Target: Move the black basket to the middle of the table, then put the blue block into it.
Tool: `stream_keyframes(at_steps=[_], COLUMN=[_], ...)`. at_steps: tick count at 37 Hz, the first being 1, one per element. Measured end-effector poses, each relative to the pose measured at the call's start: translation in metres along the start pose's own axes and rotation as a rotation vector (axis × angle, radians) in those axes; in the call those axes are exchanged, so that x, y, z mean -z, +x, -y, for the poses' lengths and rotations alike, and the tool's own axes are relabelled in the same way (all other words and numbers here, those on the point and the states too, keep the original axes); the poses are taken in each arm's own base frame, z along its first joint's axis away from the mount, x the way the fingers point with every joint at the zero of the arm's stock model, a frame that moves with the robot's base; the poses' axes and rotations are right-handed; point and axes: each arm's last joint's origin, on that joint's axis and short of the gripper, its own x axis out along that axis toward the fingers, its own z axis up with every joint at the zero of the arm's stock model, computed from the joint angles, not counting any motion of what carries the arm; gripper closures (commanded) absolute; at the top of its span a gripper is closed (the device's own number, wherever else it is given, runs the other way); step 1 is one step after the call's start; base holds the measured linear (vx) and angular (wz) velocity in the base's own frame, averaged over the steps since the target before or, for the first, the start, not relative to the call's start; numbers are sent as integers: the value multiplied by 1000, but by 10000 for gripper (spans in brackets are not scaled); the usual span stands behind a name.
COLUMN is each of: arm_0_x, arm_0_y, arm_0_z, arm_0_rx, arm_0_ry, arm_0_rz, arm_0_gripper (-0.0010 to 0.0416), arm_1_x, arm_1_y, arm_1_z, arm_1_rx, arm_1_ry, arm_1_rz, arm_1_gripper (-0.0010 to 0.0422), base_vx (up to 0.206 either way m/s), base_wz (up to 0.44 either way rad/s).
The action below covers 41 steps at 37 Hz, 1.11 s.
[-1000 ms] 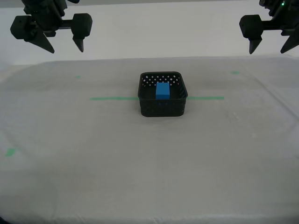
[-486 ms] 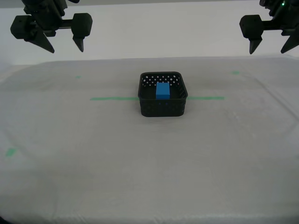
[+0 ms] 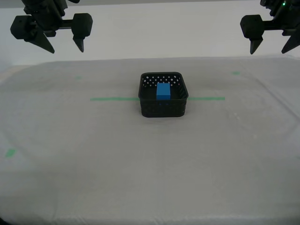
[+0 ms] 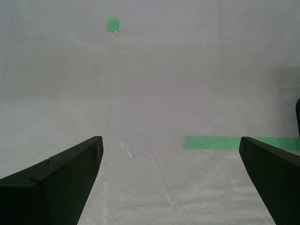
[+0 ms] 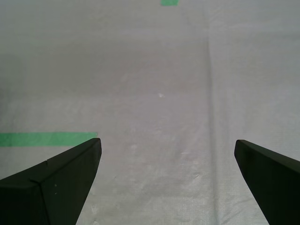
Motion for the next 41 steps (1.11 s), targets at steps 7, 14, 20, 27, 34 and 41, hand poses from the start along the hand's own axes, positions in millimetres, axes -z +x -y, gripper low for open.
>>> stream_keyframes(at_steps=[7, 14, 20, 27, 34, 41], arm_0_x=[0, 0, 0, 0, 0, 0], arm_0_y=[0, 0, 0, 0, 0, 0], arm_0_z=[0, 0, 0, 0, 0, 0], arm_0_rx=[0, 1, 0, 1, 1, 0], arm_0_ry=[1, 1, 0, 1, 1, 0], arm_0_rz=[0, 0, 0, 0, 0, 0], arm_0_gripper=[7, 7, 7, 7, 7, 7], arm_1_x=[0, 0, 0, 0, 0, 0], arm_1_y=[0, 0, 0, 0, 0, 0], arm_1_z=[0, 0, 0, 0, 0, 0], arm_1_rx=[0, 0, 0, 0, 0, 0], arm_1_ry=[0, 0, 0, 0, 0, 0], arm_1_rz=[0, 0, 0, 0, 0, 0], arm_1_gripper=[12, 12, 12, 12, 12, 12], base_vx=[0, 0, 0, 0, 0, 0], base_wz=[0, 0, 0, 0, 0, 0])
